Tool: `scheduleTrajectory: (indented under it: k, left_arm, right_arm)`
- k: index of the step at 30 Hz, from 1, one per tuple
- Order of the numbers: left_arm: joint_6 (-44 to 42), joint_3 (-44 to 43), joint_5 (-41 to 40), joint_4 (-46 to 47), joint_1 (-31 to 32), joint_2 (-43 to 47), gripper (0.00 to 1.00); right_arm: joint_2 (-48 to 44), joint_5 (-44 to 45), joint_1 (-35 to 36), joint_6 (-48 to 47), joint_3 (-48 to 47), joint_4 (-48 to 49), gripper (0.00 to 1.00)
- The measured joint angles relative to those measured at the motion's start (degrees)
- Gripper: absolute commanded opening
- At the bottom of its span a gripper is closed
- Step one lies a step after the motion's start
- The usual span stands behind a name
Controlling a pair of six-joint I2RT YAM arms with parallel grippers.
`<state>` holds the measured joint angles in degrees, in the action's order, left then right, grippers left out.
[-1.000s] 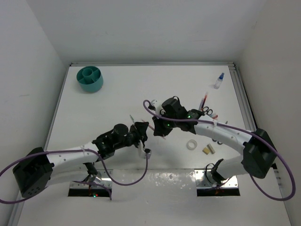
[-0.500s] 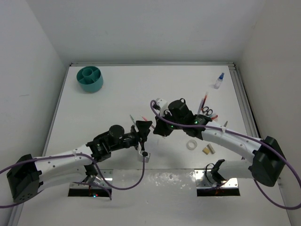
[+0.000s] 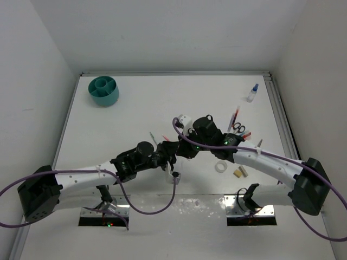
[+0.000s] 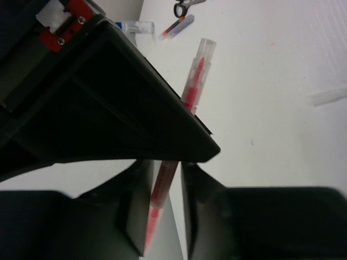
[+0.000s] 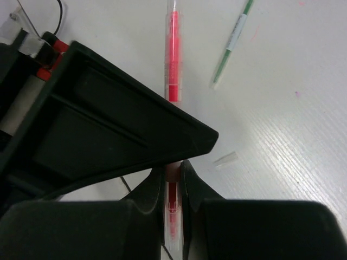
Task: Sort the stationery into containers
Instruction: Place the pen in the storage box.
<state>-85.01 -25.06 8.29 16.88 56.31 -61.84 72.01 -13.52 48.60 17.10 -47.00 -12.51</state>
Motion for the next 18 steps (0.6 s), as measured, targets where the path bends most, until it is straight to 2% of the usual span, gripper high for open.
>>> scheduleTrajectory:
  k: [1, 3, 6, 7, 9, 10, 13, 18]
  left_arm:
    - [0.1, -0.4, -0.2, 0.3, 0.2, -0.5, 0.10]
    - [0.0, -0.7, -0.8, -0.2, 0.4, -1.2, 0.00]
    - [0.0, -0.7, -1.2, -0.3, 0.8, -1.8, 0.00]
    - [0.1, -0.7, -1.3, -0.3, 1.0, -1.8, 0.00]
    - [0.9, -0.7, -1.4, 0.0, 1.0, -1.8, 0.00]
    - [1.6, -0.8, -1.6, 0.1, 1.1, -1.8, 0.00]
    - [4.1, -0.9, -2.7, 0.3, 1.1, -1.8, 0.00]
    - [10.5, -2.4, -5.1, -0.5, 1.1, -1.7, 0.00]
  right_arm:
    - [0.0, 0.0, 0.1, 0.0, 0.0, 0.0, 0.00]
    - [-0.1, 0.7, 0.2, 0.0, -0.1, 0.0, 0.00]
    - [-0.1, 1.3, 0.3, 0.0, -0.1, -0.8, 0.03]
    - [-0.1, 1.4, 0.3, 0.0, -0.1, -1.0, 0.17]
    - [-0.4, 1.9, 0.3, 0.0, -0.1, -1.3, 0.30]
    - [-0.6, 2.4, 0.3, -0.2, -0.2, -1.6, 0.46]
    - [-2.1, 4.6, 0.3, -0.9, -0.6, -3.0, 0.63]
    - [-7.6, 10.0, -0.2, -2.7, -1.0, -6.1, 0.74]
